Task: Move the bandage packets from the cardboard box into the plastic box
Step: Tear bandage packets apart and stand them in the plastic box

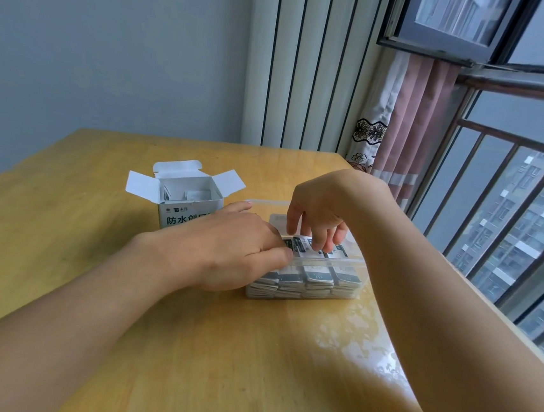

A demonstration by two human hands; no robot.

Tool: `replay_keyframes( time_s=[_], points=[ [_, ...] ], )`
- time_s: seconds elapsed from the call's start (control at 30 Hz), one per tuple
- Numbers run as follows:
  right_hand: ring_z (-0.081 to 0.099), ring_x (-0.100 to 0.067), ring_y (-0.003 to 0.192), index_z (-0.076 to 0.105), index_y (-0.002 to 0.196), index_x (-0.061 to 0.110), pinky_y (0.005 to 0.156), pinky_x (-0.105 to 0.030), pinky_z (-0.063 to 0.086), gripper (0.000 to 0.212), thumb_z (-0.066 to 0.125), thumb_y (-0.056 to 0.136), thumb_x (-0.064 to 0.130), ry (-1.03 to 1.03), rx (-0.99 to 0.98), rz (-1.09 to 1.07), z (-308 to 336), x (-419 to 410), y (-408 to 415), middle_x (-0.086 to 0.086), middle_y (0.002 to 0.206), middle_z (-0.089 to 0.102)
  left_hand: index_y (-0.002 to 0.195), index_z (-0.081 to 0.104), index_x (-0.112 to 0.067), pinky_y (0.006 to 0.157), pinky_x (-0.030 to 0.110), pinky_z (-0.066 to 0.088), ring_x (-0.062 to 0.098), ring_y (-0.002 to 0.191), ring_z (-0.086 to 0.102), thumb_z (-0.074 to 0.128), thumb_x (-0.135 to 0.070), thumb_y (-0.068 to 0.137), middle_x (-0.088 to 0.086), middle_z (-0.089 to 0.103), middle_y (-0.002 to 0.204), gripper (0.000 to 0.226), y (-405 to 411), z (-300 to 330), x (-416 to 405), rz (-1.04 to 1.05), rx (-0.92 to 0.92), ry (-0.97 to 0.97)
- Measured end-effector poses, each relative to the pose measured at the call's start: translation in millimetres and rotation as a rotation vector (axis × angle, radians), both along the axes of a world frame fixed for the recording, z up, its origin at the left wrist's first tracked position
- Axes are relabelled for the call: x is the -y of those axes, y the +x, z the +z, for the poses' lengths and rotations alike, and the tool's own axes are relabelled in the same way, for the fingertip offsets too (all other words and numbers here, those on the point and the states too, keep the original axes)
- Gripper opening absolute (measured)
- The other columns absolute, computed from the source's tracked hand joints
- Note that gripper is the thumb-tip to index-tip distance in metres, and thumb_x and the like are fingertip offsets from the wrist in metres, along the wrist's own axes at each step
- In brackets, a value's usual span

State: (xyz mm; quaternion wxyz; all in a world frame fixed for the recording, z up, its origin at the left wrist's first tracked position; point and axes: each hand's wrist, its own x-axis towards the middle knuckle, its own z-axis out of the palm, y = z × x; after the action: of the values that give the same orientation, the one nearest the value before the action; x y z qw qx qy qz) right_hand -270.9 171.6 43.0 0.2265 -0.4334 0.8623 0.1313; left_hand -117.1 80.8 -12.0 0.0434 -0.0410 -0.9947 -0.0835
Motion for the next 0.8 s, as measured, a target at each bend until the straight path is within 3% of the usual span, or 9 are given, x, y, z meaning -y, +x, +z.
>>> replay_keyframes(
  time_s=[0.1, 0.23, 0.33, 0.6, 0.8],
  points=[
    [0.075, -0.023, 0.086, 0.059, 0.132, 0.019, 0.078, -0.034, 0.062, 0.052, 0.076, 0.085, 0.005, -0.011, 0.020, -0.016, 2.3, -0.7, 1.8, -0.012, 0.121, 0.069, 0.097, 0.067, -0.022, 0.123, 0.028, 0.000, 0.001, 0.100, 0.059, 0.005, -0.065, 0.088, -0.008, 0.069, 0.096, 0.076, -0.1, 0.1, 0.2, -0.003, -0.003, 0.001],
    [0.076, -0.024, 0.081, 0.065, 0.124, 0.012, 0.069, -0.031, 0.061, 0.037, 0.073, 0.090, 0.023, -0.085, 0.038, -0.078, 4.5, -0.8, 7.9, -0.008, 0.122, 0.065, 0.103, 0.066, -0.026, 0.123, 0.027, -0.001, 0.001, 0.108, 0.057, 0.005, -0.063, 0.089, -0.012, 0.068, 0.106, 0.073, 0.8, 0.3, -0.3, -0.012, -0.001, 0.004],
    [0.077, -0.025, 0.078, 0.066, 0.121, 0.008, 0.070, -0.032, 0.062, 0.041, 0.074, 0.088, 0.031, -0.072, 0.036, -0.102, 0.7, 3.0, 8.2, -0.007, 0.121, 0.065, 0.104, 0.067, -0.026, 0.122, 0.026, -0.002, 0.000, 0.109, 0.056, 0.005, -0.063, 0.089, -0.013, 0.068, 0.107, 0.074, 0.7, 0.3, -0.7, -0.016, -0.005, -0.003],
    [0.077, -0.024, 0.077, 0.069, 0.112, 0.006, 0.082, -0.043, 0.062, 0.037, 0.080, 0.081, 0.023, -0.055, 0.019, -0.129, -3.7, 7.2, -0.5, -0.010, 0.098, 0.075, 0.100, 0.068, -0.027, 0.120, 0.024, -0.003, -0.001, 0.104, 0.058, 0.011, -0.058, 0.094, -0.013, 0.068, 0.101, 0.065, 1.2, 0.9, -1.6, -0.015, -0.009, -0.017],
    [0.077, -0.026, 0.079, 0.068, 0.112, 0.005, 0.073, -0.035, 0.063, 0.035, 0.078, 0.085, 0.025, -0.095, 0.023, -0.113, -5.1, 7.8, -0.9, -0.009, 0.106, 0.070, 0.099, 0.067, -0.028, 0.122, 0.028, -0.002, -0.002, 0.103, 0.058, 0.009, -0.061, 0.092, -0.013, 0.069, 0.099, 0.067, 2.5, 3.0, -2.3, -0.018, 0.015, 0.000]
  ],
)
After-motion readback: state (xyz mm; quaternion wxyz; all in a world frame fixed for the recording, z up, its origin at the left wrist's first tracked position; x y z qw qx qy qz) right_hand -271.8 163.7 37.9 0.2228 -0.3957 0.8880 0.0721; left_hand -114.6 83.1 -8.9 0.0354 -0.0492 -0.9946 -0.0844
